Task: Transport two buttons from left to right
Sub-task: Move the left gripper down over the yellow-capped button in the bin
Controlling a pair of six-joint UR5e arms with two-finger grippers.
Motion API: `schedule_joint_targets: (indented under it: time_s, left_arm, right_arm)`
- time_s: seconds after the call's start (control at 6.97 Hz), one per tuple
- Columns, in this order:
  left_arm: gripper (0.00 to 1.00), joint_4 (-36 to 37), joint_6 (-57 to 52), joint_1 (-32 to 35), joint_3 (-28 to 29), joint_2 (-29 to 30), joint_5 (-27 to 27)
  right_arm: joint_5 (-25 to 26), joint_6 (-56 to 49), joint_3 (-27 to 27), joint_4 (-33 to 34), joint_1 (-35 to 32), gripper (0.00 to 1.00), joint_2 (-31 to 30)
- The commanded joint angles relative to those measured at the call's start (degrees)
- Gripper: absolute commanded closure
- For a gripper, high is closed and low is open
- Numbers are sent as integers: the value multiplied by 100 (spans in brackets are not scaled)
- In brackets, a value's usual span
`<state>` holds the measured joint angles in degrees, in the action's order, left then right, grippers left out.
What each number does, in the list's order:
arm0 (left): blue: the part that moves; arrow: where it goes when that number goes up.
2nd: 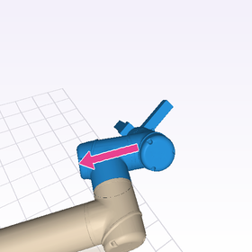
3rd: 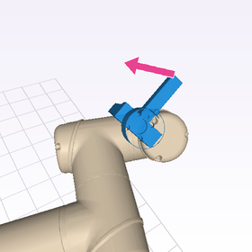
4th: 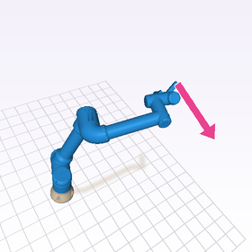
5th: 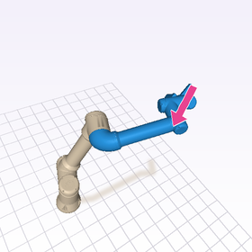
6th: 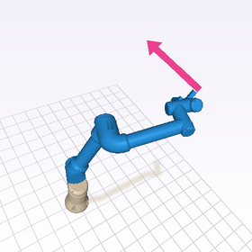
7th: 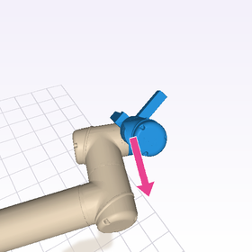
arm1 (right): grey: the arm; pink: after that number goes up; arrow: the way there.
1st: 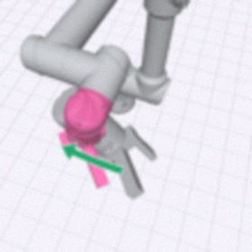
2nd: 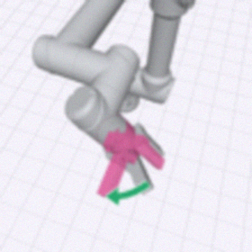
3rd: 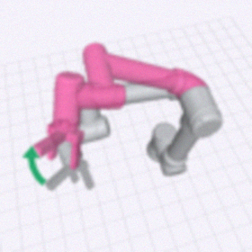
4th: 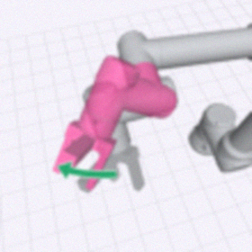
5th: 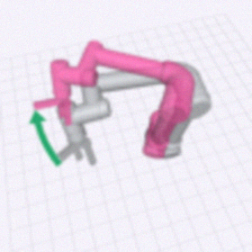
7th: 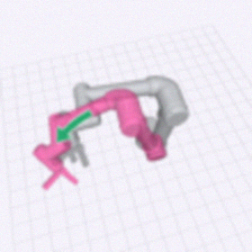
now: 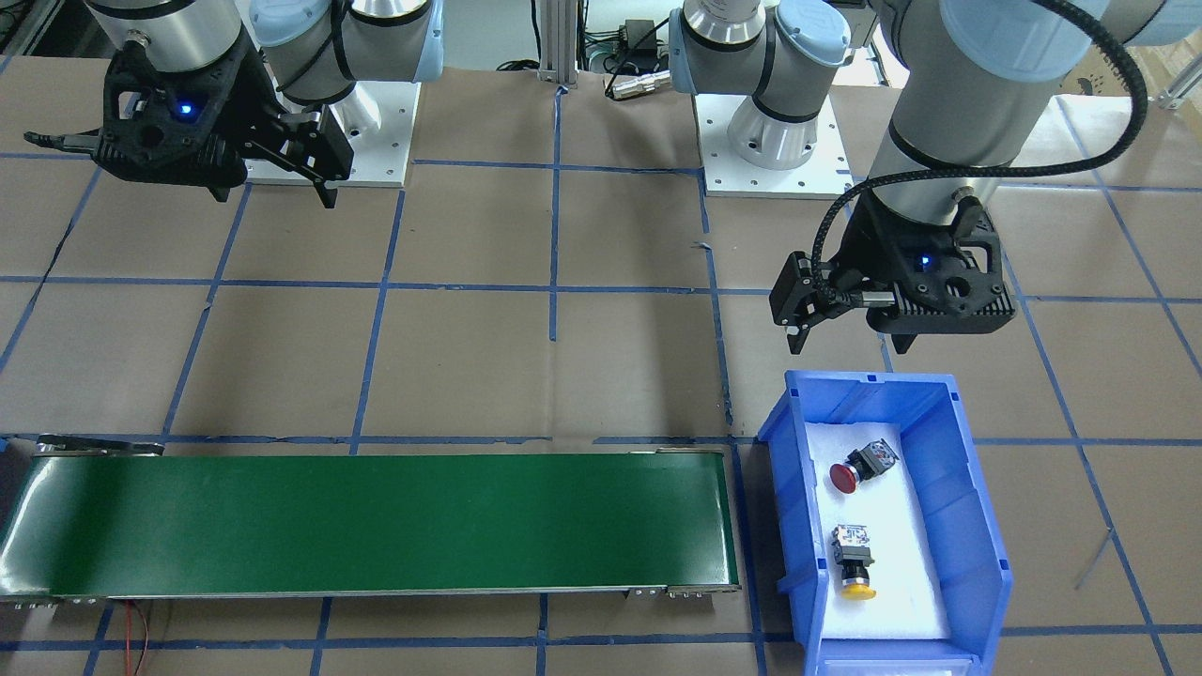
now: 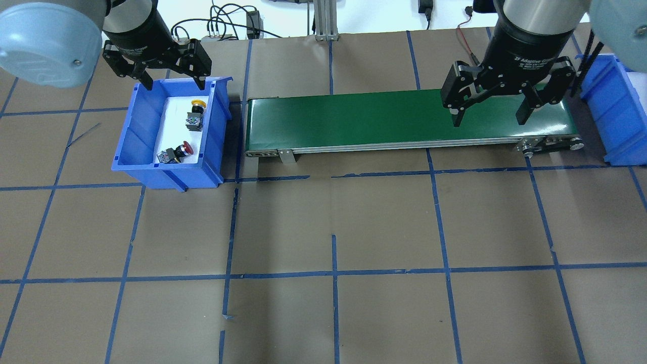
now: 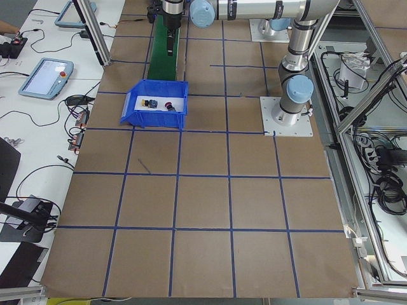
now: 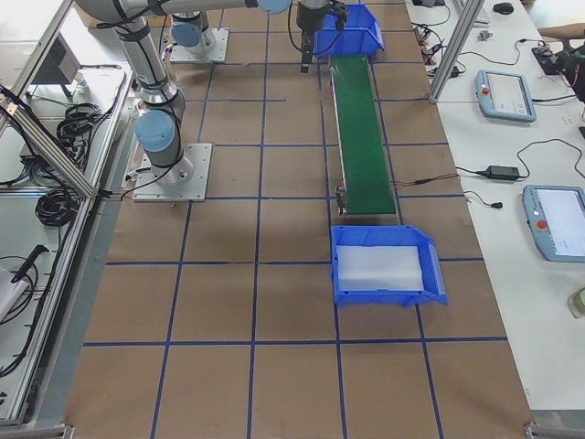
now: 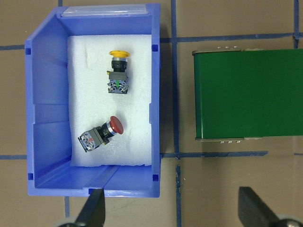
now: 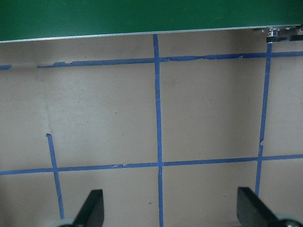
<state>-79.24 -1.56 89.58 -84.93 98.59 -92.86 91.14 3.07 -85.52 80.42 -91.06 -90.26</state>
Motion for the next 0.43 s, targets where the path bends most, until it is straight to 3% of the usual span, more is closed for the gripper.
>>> schedule_joint_targets:
  time_s: [0.0, 0.29]
  left_arm:
    - [0, 5, -3, 7, -58, -102, -21]
    - [0, -100, -82, -316, 91, -60, -74]
  right_arm:
    - [0, 0, 0, 0, 1, 0, 0]
    - [0, 0, 0, 0, 1, 0, 0]
